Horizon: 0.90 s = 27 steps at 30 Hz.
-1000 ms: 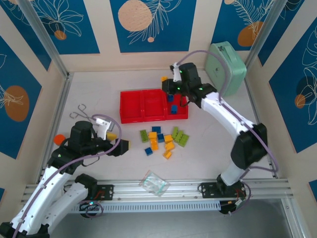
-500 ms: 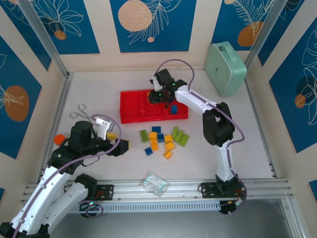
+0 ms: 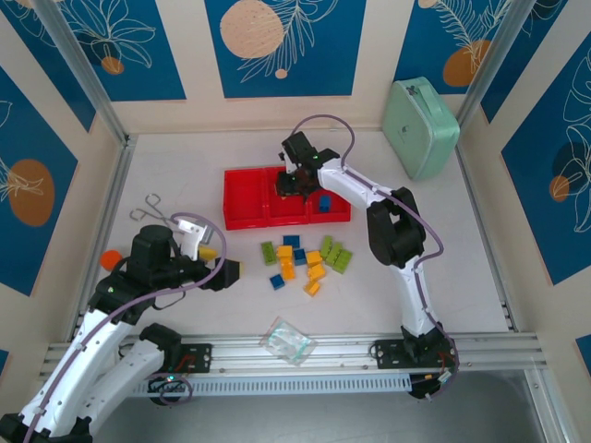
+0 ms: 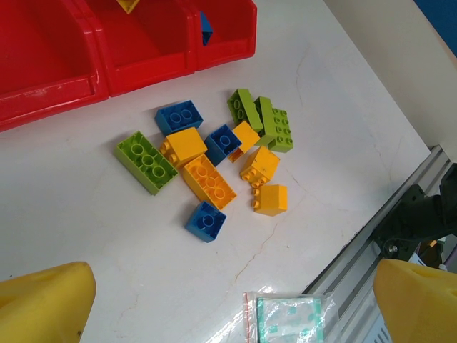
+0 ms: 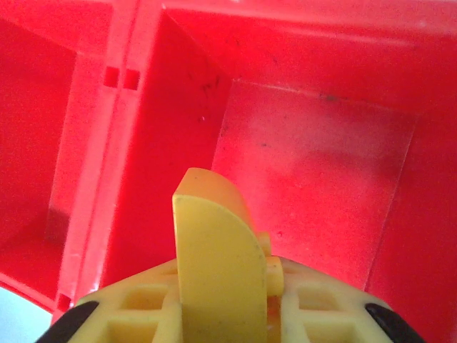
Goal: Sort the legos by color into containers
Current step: Place the lego in the container, then move the lego to the center of the table.
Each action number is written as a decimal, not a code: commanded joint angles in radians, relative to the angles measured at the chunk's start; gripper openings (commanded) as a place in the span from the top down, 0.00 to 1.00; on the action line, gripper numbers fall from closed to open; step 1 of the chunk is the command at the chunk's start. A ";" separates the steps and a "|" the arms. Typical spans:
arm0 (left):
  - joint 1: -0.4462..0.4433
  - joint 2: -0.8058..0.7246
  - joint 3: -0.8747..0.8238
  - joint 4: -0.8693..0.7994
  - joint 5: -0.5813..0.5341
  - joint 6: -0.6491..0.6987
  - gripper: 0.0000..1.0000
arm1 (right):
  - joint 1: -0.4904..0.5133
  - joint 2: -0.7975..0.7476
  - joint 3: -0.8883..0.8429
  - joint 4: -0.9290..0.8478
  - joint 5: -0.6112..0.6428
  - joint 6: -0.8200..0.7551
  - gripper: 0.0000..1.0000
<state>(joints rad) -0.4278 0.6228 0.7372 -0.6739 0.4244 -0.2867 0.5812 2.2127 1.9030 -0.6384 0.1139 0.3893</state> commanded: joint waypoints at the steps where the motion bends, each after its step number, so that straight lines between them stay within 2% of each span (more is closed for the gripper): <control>1: -0.009 -0.013 -0.001 -0.016 -0.017 0.008 0.01 | 0.011 0.020 0.072 -0.066 0.033 0.004 0.68; 4: -0.009 -0.013 -0.001 -0.018 -0.017 0.008 0.01 | 0.017 0.028 0.099 -0.086 0.045 -0.001 0.60; 11: -0.009 -0.017 -0.001 -0.016 -0.012 0.008 0.01 | 0.027 0.031 0.144 -0.138 0.065 0.004 0.57; 15: -0.010 -0.020 -0.002 -0.016 -0.010 0.008 0.01 | 0.030 -0.029 0.122 -0.177 0.098 0.027 0.53; 19: -0.009 -0.021 -0.002 -0.014 -0.008 0.010 0.01 | 0.031 -0.182 -0.021 -0.181 0.170 0.106 0.37; 23: -0.009 -0.024 -0.001 -0.015 -0.008 0.010 0.01 | 0.021 -0.366 -0.223 -0.177 0.219 0.209 0.33; 27: -0.009 -0.028 -0.003 -0.012 0.000 0.010 0.01 | -0.007 -0.557 -0.477 -0.148 0.205 0.329 0.31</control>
<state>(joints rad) -0.4278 0.6090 0.7372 -0.6743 0.4171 -0.2867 0.5938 1.7523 1.5436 -0.7807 0.3008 0.5968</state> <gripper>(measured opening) 0.994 0.690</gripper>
